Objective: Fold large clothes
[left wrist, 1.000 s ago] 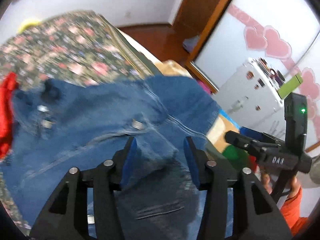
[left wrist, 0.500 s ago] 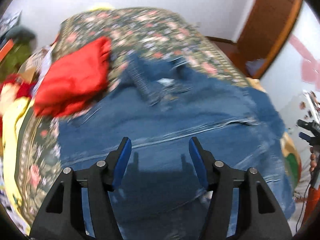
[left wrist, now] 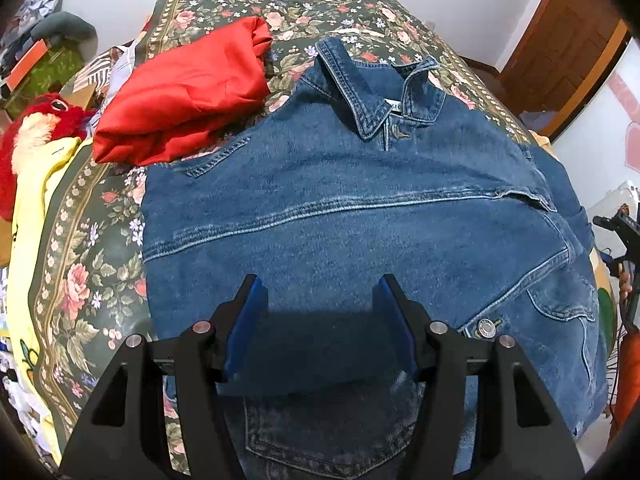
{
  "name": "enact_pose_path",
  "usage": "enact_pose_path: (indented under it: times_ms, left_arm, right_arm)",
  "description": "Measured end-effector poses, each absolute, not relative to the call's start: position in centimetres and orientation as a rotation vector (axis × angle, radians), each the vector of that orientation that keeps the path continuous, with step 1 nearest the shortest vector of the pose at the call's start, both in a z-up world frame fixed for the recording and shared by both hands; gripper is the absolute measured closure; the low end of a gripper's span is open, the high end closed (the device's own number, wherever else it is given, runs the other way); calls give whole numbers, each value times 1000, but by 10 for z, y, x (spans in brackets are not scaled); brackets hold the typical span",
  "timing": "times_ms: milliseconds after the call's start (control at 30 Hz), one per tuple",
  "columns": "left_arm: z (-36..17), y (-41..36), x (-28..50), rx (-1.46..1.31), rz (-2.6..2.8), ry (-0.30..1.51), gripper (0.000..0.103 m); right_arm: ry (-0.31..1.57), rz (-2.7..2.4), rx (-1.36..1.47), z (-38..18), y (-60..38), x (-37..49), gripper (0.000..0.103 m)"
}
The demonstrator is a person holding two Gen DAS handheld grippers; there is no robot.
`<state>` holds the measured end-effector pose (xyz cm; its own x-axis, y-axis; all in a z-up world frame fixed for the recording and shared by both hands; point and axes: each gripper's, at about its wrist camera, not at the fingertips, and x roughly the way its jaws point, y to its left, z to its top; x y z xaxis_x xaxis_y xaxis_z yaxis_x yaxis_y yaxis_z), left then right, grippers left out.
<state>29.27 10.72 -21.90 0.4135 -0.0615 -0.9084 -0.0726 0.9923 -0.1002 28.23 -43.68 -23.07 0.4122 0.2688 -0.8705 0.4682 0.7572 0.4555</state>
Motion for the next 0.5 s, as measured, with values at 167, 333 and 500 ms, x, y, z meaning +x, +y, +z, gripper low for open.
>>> enact_pose_path:
  times_ms: [167, 333, 500]
  left_arm:
    - [-227, 95, 290, -141, -20, 1177, 44]
    - [-225, 86, 290, -139, -40, 1164, 43]
    - [-220, 85, 297, -165, -47, 1153, 43]
  right_arm:
    - [1185, -175, 801, -245, -440, 303, 28]
    - [1139, -240, 804, -242, -445, 309, 60]
    - [1096, -275, 688, -223, -430, 307, 87]
